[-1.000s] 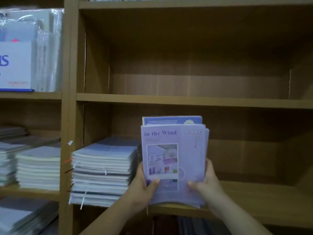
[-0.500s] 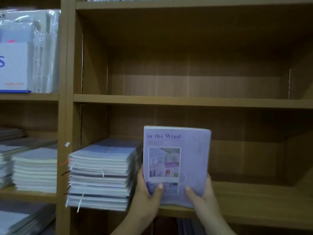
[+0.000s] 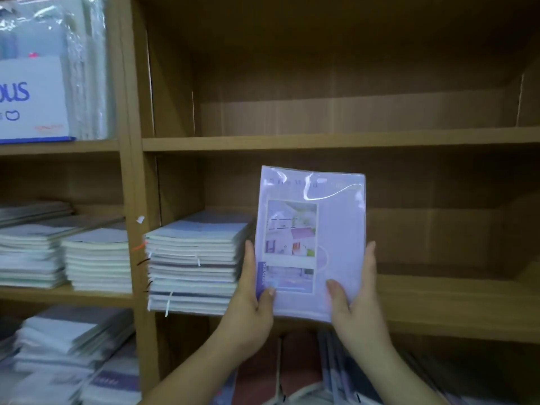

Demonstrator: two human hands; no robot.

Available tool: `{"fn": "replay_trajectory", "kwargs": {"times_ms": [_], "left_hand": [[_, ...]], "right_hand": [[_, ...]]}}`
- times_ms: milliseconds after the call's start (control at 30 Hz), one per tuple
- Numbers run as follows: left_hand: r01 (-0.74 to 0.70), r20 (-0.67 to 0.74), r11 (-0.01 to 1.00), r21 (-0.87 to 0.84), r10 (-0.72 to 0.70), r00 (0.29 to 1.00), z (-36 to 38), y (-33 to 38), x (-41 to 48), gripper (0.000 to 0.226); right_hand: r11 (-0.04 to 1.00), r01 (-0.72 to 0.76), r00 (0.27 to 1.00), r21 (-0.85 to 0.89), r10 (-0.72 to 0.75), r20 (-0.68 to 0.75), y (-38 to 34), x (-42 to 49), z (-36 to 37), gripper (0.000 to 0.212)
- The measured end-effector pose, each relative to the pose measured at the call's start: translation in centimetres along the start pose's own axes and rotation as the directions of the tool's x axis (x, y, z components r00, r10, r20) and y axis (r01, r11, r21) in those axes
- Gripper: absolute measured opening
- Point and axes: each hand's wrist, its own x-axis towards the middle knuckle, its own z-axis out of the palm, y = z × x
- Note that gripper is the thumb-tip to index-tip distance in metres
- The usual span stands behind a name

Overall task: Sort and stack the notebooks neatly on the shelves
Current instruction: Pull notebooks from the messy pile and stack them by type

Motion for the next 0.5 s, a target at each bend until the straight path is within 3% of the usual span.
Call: {"fn": "replay_trajectory", "kwargs": {"times_ms": [133, 300, 500], "left_hand": [[-0.007, -0.061, 1.000, 0.016, 0.008, 0.998, -3.4, 1.4, -1.4, 0.084], [0.046, -0.015, 0.999, 0.022, -0.046, 0.999, -8.0, 2.3, -3.3, 0.081], [0.114, -0.098, 0.987, -0.110, -0.125, 0.987, -14.7, 2.9, -1.6, 0.055]], "right_hand": [[0.999, 0.035, 0.999, -0.016, -0.034, 0.040, -2.5, -0.5, 1.3, 0.088], [0.995, -0.080, 0.987, 0.061, 0.070, 0.144, -4.9, -2.1, 4.1, 0.080], [0.993, -0.104, 0.975, 0.047, 0.093, 0.202, -9.6, -0.2, 7.4, 0.077]]}}
